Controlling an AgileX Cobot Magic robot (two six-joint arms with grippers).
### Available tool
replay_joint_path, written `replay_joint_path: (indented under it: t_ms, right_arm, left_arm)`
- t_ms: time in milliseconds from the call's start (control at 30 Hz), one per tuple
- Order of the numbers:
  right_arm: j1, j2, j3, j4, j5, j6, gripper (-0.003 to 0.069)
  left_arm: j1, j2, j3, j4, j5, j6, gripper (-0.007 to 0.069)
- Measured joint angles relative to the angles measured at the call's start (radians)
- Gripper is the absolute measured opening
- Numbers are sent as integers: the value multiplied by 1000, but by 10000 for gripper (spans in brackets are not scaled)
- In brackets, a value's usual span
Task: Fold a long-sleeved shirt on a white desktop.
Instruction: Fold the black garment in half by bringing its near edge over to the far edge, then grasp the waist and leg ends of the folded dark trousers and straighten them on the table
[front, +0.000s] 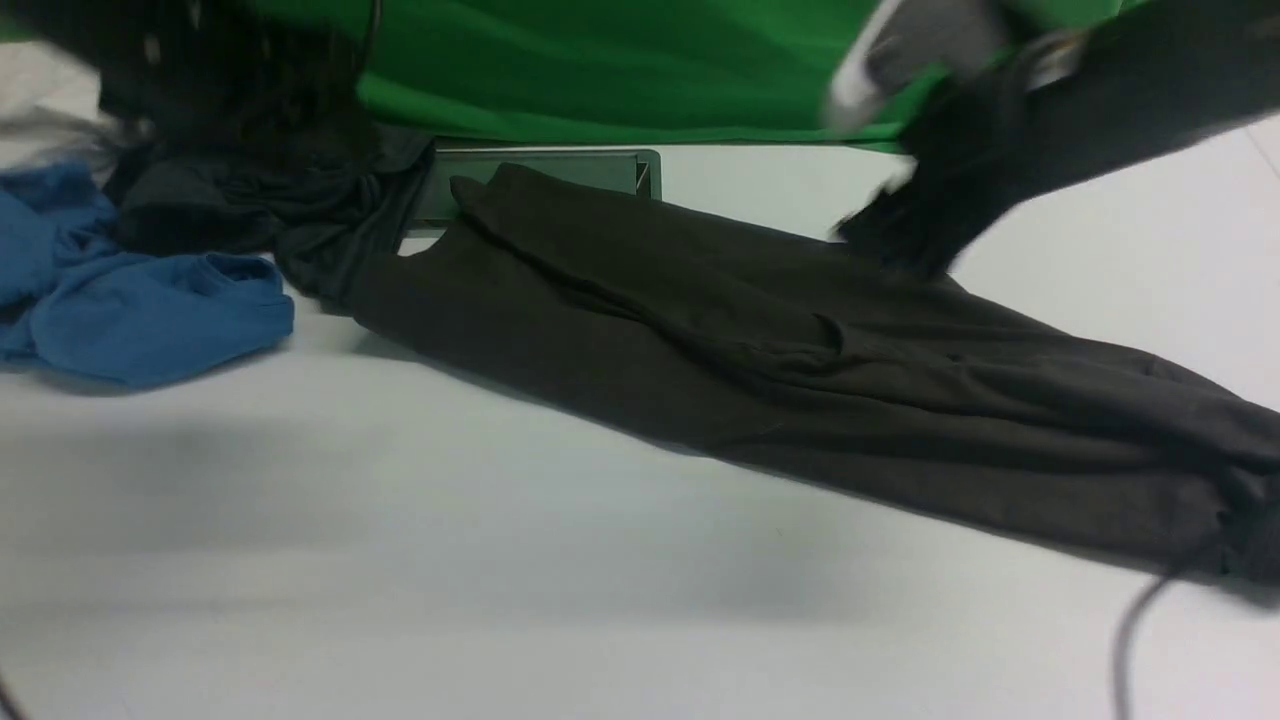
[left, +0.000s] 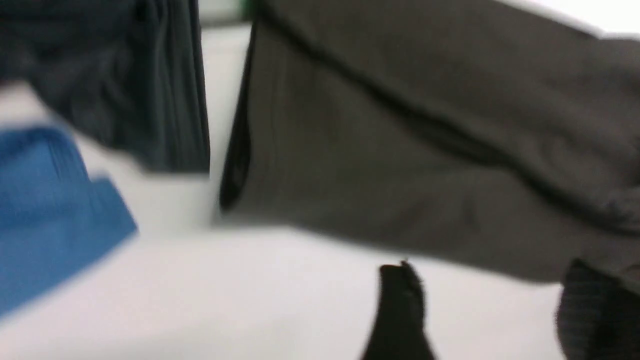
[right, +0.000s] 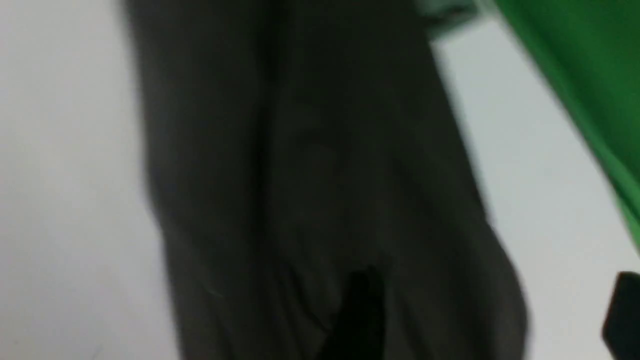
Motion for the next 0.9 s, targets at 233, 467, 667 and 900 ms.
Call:
replay_joint_path:
  t_ms: [233,467,667,900]
  right_arm:
    - [66,198,-114,-55,2,-6,461]
    - [66,231,-166,-54,39,64,430]
    - [66,249,-166,-51,127,68,466]
    - [66,279,-166,-51,49,68,467]
  left_arm:
    - [0,-124,315,-29,-240,0,150]
    - [0,-137,335,-66,-316,2,62]
    - [0,-137,335,-77,-336,4,62]
    - [0,-137,335,-83,-335,5,62]
